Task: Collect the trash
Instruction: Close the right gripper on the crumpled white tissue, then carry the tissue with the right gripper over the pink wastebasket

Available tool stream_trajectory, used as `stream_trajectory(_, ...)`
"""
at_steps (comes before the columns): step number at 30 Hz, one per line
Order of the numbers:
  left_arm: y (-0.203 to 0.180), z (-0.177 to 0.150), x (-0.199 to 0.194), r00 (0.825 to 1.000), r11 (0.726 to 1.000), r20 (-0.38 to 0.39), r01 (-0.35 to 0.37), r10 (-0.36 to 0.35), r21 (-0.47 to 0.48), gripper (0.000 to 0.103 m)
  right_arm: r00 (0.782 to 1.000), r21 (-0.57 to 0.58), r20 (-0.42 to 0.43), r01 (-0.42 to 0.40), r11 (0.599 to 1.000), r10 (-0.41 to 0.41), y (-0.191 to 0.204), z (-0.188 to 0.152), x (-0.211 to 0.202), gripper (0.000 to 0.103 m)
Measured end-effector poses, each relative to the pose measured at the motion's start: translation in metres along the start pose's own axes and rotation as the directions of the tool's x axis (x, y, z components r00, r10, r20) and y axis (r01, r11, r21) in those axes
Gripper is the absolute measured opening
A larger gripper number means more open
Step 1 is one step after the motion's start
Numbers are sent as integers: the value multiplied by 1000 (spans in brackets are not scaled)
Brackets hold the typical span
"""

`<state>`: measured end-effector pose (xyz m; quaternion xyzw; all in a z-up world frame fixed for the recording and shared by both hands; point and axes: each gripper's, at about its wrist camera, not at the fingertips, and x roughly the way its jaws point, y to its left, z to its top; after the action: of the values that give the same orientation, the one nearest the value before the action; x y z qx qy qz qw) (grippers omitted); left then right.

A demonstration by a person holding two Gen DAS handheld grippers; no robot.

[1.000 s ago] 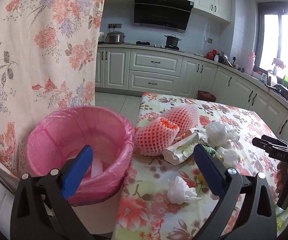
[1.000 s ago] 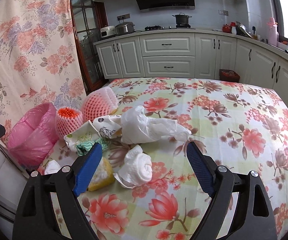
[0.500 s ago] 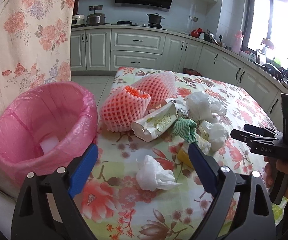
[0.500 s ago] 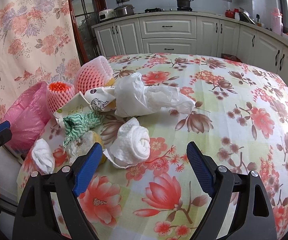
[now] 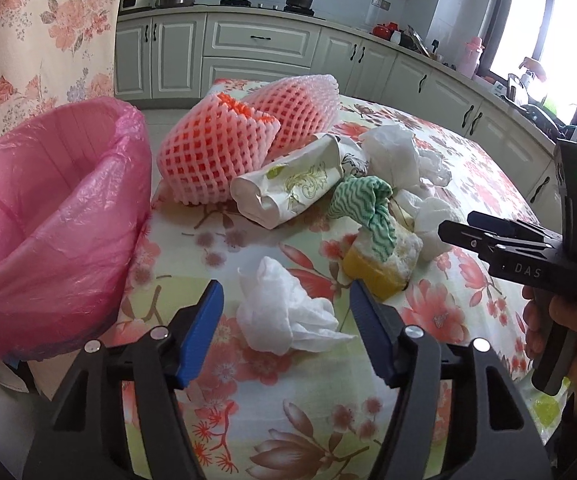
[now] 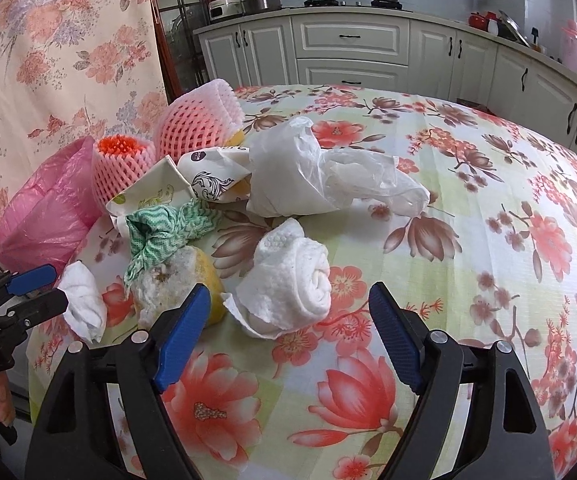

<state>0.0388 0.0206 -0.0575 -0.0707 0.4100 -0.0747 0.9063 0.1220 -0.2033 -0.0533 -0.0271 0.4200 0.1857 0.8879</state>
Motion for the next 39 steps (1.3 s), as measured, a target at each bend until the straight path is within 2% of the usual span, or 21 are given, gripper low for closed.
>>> stream_trajectory(3, 0, -2, 6, 1000, 1000, -18, 4, -4, -3, 56, 1000, -6, -11, -4, 1000, 4, 3, 2, 4, 74)
stream_trajectory(6, -2, -3, 12, 999, 1000, -40, 9, -8, 2, 49, 1000, -10, -20, -5, 1000, 5, 6, 4, 9, 71)
stream_trajectory(9, -5, -5, 14, 999, 1000, -52, 15, -14, 11, 39, 999, -14, -35, -9, 1000, 8, 6, 4, 14, 65)
stream_trajectory(15, -7, -8, 16, 998, 999, -65, 22, -21, 25, 29, 998, -8, -55, -9, 1000, 8, 4, 4, 22, 55)
stream_trajectory(18, -8, -7, 15, 998, 999, -66, 28, -26, 32, 27, 998, -2, -63, -6, 1000, 6, 2, 4, 25, 49)
stream_trajectory(20, -9, -7, 14, 997, 999, -65, 33, -30, 37, 26, 998, -5, -70, -5, 1000, 4, 1, 4, 25, 38)
stream_trajectory(23, -12, -6, 13, 998, 998, -60, 38, -35, 41, 26, 998, 0, -70, -3, 1000, 3, -1, 2, 25, 29)
stream_trajectory(39, -13, 0, 6, 999, 999, -41, 35, -34, 41, 25, 1000, 18, -25, -14, 1000, 15, -7, 1, 5, 27)
